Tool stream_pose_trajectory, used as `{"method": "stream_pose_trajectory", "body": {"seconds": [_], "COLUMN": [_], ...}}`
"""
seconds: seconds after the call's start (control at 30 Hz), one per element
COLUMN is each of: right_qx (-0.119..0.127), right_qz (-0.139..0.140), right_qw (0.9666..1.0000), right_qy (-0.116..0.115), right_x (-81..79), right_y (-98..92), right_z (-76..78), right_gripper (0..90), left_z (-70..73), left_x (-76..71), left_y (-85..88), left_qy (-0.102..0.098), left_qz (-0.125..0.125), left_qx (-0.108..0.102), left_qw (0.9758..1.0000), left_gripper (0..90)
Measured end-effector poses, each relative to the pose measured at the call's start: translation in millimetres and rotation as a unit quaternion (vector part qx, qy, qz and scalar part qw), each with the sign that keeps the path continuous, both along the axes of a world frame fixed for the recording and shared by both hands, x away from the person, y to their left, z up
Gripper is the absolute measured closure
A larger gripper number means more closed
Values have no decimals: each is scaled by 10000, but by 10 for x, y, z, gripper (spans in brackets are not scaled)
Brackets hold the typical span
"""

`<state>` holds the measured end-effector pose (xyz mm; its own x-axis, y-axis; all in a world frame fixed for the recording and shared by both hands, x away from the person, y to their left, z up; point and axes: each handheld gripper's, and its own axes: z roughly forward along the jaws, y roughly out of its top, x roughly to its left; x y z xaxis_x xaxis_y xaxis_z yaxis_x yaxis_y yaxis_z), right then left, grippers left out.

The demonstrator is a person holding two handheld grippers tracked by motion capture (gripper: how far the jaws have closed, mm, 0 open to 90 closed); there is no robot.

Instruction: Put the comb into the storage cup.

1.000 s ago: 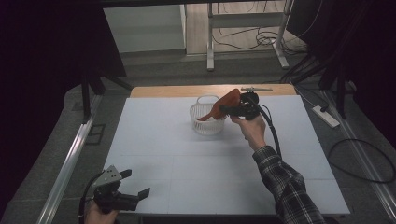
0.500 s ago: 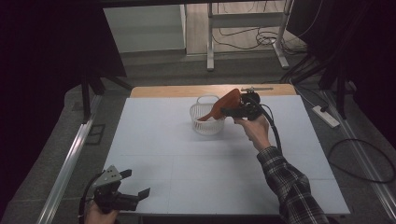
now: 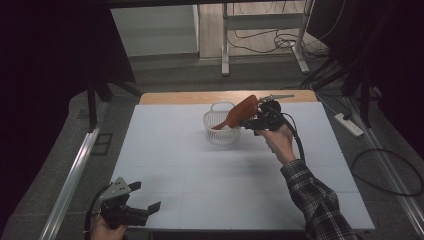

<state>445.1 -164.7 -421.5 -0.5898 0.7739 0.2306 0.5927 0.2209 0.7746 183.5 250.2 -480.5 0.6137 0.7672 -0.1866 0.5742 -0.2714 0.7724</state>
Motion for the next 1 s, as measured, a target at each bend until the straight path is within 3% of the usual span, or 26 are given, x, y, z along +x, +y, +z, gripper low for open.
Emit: {"method": "stream_pose_trajectory", "body": {"seconds": [0.4,1.0], "right_qx": [-129,-326], "right_qz": [175,400], "right_qw": [9996,9985], "right_qy": [-166,-182], "right_x": [-125,-288], "right_y": [-48,-90], "right_z": [-30,-135], "right_gripper": [46,2], "left_z": [-1,21], "left_x": [2,-23], "left_y": [16,28], "left_qy": [18,-112], "left_qz": [11,39], "left_qx": [-73,-42], "left_qw": [10000,9999], "left_gripper": [7,0]}}
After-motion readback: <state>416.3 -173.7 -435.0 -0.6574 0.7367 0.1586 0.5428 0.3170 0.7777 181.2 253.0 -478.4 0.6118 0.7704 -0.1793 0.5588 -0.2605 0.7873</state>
